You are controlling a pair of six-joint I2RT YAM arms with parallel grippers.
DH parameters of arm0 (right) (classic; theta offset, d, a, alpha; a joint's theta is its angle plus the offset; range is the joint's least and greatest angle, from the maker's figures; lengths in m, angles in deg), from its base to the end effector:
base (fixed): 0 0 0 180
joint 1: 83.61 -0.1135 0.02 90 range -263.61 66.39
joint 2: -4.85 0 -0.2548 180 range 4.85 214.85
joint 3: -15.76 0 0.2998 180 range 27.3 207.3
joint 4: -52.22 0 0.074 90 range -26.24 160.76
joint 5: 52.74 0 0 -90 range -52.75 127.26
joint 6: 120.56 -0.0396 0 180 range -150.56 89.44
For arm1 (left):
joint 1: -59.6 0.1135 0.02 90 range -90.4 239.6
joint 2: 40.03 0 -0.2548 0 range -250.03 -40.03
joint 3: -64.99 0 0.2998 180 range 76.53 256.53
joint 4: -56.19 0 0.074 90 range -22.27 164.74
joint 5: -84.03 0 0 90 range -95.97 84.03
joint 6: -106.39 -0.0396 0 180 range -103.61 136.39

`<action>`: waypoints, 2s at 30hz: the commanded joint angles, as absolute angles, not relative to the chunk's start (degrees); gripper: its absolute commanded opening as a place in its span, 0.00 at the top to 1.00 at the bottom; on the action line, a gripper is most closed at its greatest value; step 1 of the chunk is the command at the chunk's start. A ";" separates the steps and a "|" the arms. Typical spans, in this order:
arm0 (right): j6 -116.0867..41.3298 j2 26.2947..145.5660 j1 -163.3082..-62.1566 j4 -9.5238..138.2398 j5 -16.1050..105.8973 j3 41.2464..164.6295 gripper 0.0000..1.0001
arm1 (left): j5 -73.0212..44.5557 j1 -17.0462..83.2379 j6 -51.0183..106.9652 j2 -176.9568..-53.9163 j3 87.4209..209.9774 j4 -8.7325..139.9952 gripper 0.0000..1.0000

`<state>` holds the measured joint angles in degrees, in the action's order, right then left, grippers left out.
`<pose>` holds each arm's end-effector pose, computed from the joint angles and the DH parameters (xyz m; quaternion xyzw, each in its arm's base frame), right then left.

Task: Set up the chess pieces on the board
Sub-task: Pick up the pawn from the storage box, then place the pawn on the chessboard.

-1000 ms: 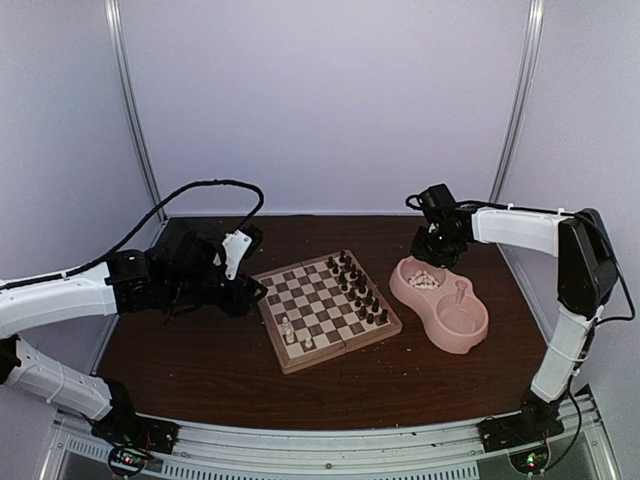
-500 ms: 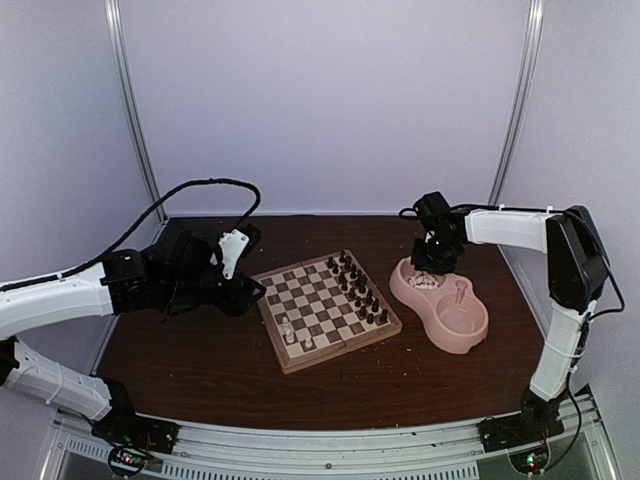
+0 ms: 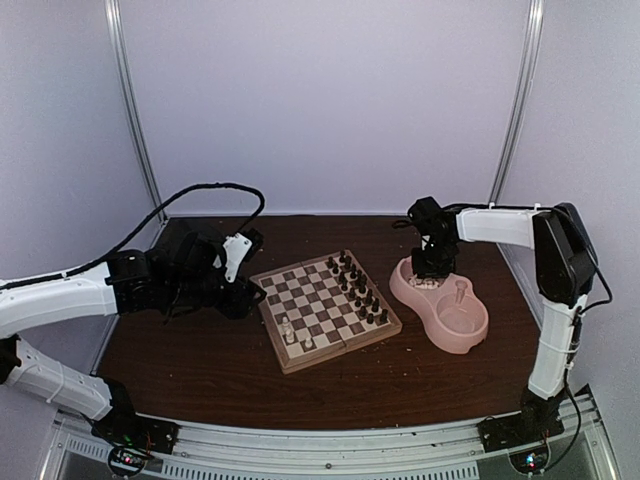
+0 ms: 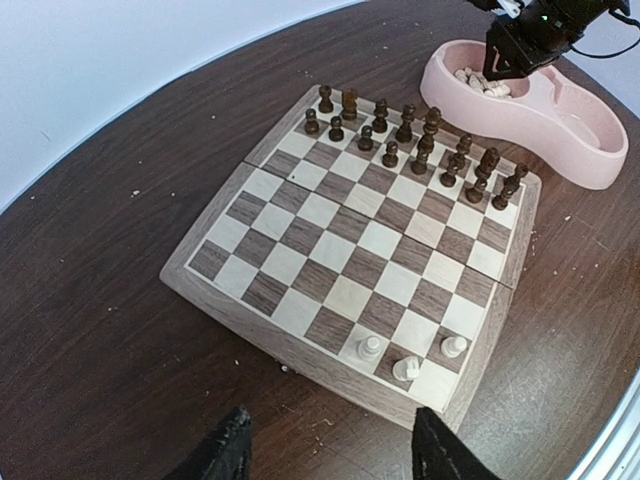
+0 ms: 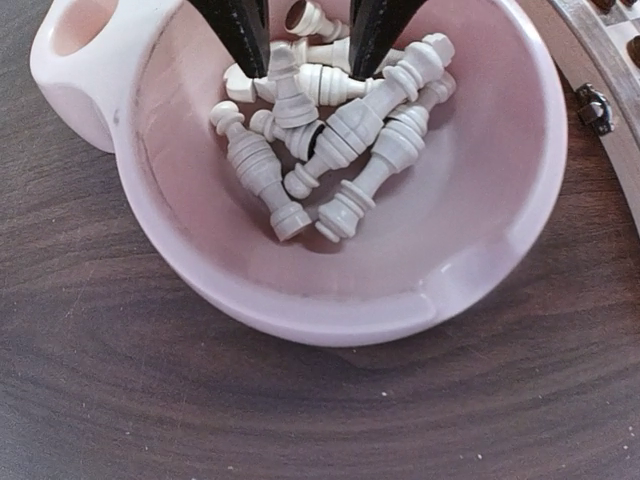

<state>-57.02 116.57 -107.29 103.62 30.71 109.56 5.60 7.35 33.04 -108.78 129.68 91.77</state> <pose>0.4044 0.1724 0.1519 0.0341 0.9816 0.0250 0.1861 0.1982 -0.2431 0.2578 0.2344 0.8704 -0.1642 0.4007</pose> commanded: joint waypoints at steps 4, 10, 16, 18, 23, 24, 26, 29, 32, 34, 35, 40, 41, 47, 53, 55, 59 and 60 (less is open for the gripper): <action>-55.44 117.53 -106.81 106.39 26.18 111.10 0.69 | 5.89 7.21 32.62 -109.12 131.55 90.96 0.45; -55.52 118.14 -106.81 105.84 26.00 110.32 0.70 | 5.84 7.22 32.91 -108.97 131.37 91.02 0.45; -55.69 119.72 -106.77 106.00 26.86 111.11 0.73 | 5.82 7.22 33.22 -108.95 131.37 91.12 0.45; -55.70 120.31 -106.81 106.19 26.99 111.55 0.74 | 5.82 7.26 33.18 -108.97 131.37 91.20 0.45; -55.74 120.64 -106.81 106.33 27.09 111.94 0.79 | 5.89 7.23 33.18 -108.77 131.48 91.46 0.45; -55.71 120.43 -106.81 106.30 27.18 111.94 0.82 | 5.94 7.26 33.25 -108.76 131.49 91.49 0.45; -55.69 119.54 -106.81 106.43 27.27 111.85 0.86 | 6.00 7.22 33.27 -108.78 131.55 91.58 0.45; -55.47 117.09 -106.81 106.23 26.91 111.51 0.88 | 5.98 7.23 33.29 -108.85 131.70 91.75 0.45; -54.90 114.46 -106.81 106.08 26.85 111.32 0.88 | 5.90 7.22 33.36 -108.96 131.89 91.80 0.45; -54.47 112.91 -106.80 105.99 27.22 111.24 0.88 | 5.90 7.22 33.39 -108.90 132.05 91.94 0.45; -54.21 112.21 -106.81 105.88 27.56 111.09 0.89 | 5.89 7.21 33.43 -108.81 132.12 92.00 0.45; -52.34 108.98 -106.92 105.66 30.49 110.57 0.90 | 5.66 7.26 34.03 -108.26 132.34 92.67 0.45; -51.83 108.35 -106.94 105.45 31.26 110.31 0.90 | 5.68 7.22 34.07 -108.12 132.26 92.81 0.45; -47.63 103.34 -107.72 99.19 42.67 105.94 0.91 | 5.31 7.24 35.60 -106.66 132.04 93.32 0.45; -45.40 97.38 -108.78 90.42 57.50 99.28 0.91 | 3.74 7.21 37.49 -104.98 131.15 93.06 0.45; -45.09 96.88 -109.11 87.26 66.35 97.79 0.91 | 3.13 7.21 38.22 -104.74 131.00 93.08 0.44; -44.29 98.74 -112.07 88.02 75.82 98.90 0.93 | 2.03 7.21 39.44 -104.68 131.52 94.01 0.44; -43.83 99.18 -113.33 88.87 76.11 99.57 0.93 | 1.84 7.26 39.71 -104.64 131.67 94.28 0.44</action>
